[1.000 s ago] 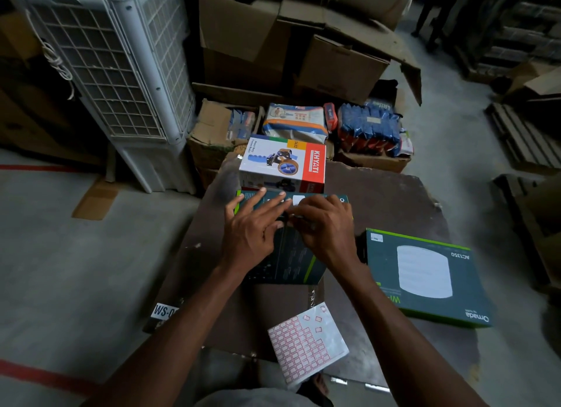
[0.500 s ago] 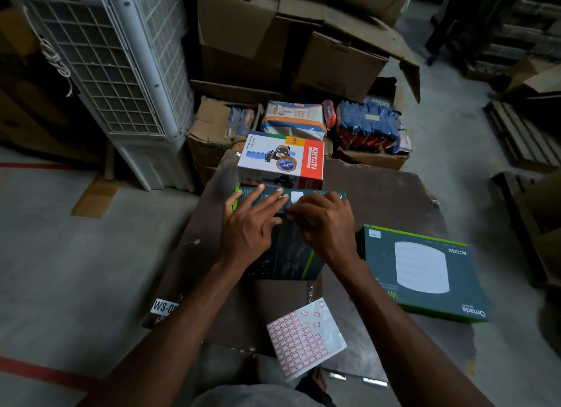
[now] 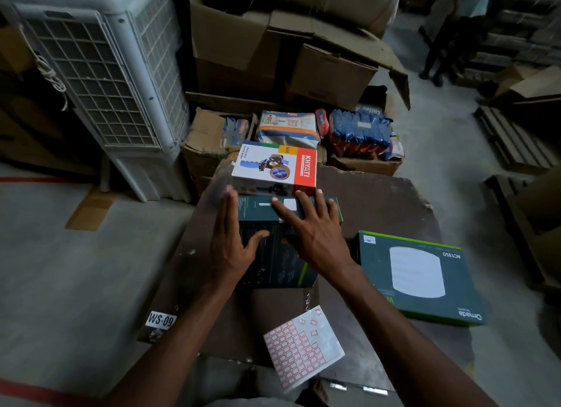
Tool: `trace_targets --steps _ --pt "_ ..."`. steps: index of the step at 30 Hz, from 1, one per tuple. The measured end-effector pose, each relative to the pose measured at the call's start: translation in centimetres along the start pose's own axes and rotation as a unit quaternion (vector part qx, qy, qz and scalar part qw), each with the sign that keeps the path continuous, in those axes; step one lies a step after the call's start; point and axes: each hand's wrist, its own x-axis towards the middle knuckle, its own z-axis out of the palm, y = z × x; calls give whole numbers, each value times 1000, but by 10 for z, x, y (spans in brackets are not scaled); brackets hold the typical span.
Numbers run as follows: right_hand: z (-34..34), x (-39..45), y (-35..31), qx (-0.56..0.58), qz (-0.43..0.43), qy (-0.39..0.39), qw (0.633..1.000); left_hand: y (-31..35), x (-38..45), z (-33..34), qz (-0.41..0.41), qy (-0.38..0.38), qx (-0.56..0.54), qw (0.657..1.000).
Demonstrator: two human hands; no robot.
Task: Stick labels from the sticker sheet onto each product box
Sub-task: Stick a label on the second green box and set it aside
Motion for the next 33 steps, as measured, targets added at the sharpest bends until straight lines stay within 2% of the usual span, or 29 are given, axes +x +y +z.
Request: trace_targets --steps 2,3,5,6,8,12,14,16,17,19,22,26,29,33 --pt "1 0 -2 -5 7 3 1000 -13 -18 7 -112 -24 -103 988" --pt "1 0 -4 -5 10 4 1000 -19 -26 10 -176 -43 -152 972" --pt "2 1 -6 -5 15 7 1000 -28 -42 13 -332 -94 -206 916" --pt "2 2 -6 -3 16 9 1000 -31 -49 15 -382 -137 -208 890" --pt "1 2 -7 1 15 12 1000 -41 -63 19 -419 -199 -186 866" --pt "-3 -1 -3 3 10 24 1000 -54 -75 22 -441 -201 -184 855" --pt "-4 -4 10 24 23 51 998 -51 -69 19 -401 -173 -189 879" --pt "0 -9 31 81 44 76 993 -54 -57 12 -290 -138 -166 932" --pt "4 -13 43 141 58 78 985 -60 -49 9 -214 -120 -134 960" --pt "20 -26 61 295 97 59 949 -66 -29 1 -114 -108 -44 987" --pt "50 -48 65 419 148 13 896 -56 -7 -5 -30 -148 125 981" --pt "91 -69 57 480 247 -6 842 -34 -6 7 59 -229 204 950" --pt "110 -78 59 503 325 -13 801 -26 -12 23 61 -268 223 935" --pt "109 -74 65 534 331 23 778 -23 -23 40 48 -300 242 921"
